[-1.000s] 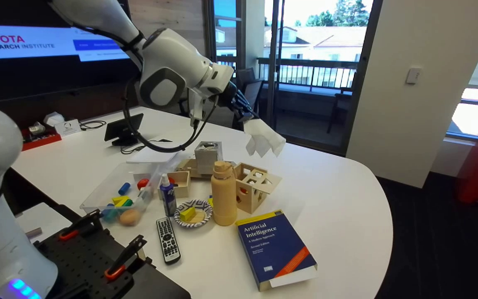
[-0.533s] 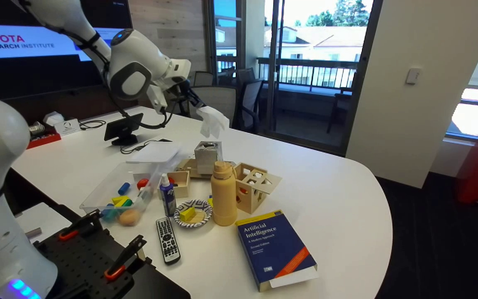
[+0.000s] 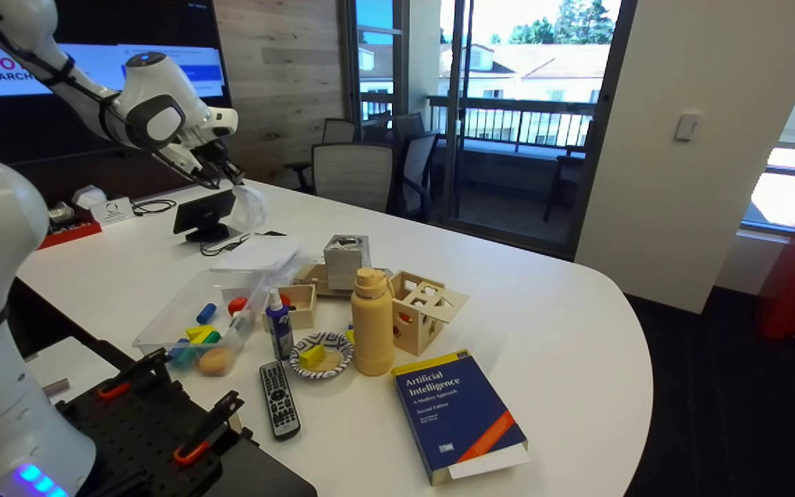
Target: Use the paper towel to clean the book
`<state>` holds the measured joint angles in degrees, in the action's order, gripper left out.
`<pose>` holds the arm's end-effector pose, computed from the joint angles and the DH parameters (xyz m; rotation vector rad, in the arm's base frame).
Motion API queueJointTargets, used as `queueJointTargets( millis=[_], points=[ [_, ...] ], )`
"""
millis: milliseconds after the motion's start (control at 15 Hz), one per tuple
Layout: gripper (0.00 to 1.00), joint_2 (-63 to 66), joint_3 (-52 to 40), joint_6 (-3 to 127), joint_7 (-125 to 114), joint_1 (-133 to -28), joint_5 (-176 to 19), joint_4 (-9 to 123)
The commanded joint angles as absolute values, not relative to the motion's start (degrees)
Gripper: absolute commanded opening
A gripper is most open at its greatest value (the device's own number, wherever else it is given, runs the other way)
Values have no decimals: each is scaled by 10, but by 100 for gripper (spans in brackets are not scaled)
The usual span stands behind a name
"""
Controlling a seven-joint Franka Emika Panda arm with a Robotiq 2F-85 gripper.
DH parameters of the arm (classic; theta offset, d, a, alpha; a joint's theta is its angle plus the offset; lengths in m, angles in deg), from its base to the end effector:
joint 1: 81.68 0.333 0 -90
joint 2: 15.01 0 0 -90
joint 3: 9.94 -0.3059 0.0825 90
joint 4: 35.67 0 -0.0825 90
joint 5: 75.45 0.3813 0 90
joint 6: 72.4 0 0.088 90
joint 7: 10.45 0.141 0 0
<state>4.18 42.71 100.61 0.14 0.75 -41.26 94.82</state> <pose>0.5221 0.2574 0.2916 -2.8391 0.1931 -0.8043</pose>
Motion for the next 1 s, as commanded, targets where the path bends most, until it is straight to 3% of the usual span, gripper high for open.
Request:
queueJointTargets(
  millis=[0, 333, 933],
  points=[
    [0, 150, 407, 898, 56, 6, -428, 816],
    [0, 212, 312, 893, 211, -127, -598, 697],
    [0, 287, 264, 833, 345, -280, -730, 583]
  ],
)
